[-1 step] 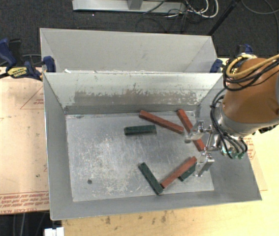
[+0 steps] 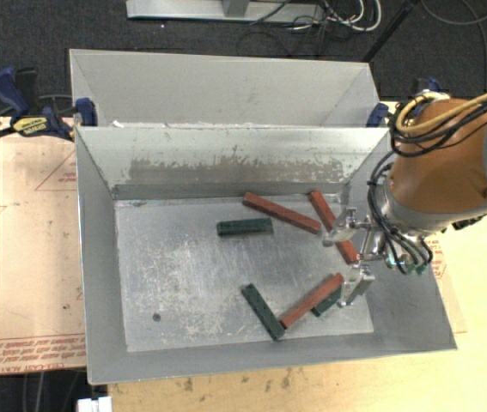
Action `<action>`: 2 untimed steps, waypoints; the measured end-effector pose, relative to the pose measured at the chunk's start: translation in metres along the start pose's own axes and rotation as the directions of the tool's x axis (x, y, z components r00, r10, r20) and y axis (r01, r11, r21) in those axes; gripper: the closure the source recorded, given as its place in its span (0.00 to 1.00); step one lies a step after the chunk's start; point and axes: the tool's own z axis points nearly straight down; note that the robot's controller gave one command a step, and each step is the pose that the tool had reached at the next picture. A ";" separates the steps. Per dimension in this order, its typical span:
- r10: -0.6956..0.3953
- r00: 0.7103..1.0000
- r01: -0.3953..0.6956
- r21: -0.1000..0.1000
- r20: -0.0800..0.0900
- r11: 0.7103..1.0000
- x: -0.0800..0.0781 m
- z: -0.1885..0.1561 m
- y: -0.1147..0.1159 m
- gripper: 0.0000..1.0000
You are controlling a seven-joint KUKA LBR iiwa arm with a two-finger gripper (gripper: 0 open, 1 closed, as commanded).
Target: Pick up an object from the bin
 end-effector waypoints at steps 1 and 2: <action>0.004 1.000 -0.004 0.000 0.000 1.000 0.009 0.085 -0.014 1.00; 0.002 1.000 -0.002 0.000 0.000 1.000 0.009 0.085 -0.014 0.00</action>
Offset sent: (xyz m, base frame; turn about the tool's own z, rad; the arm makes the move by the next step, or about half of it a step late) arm 0.0000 0.0000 0.0000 0.0000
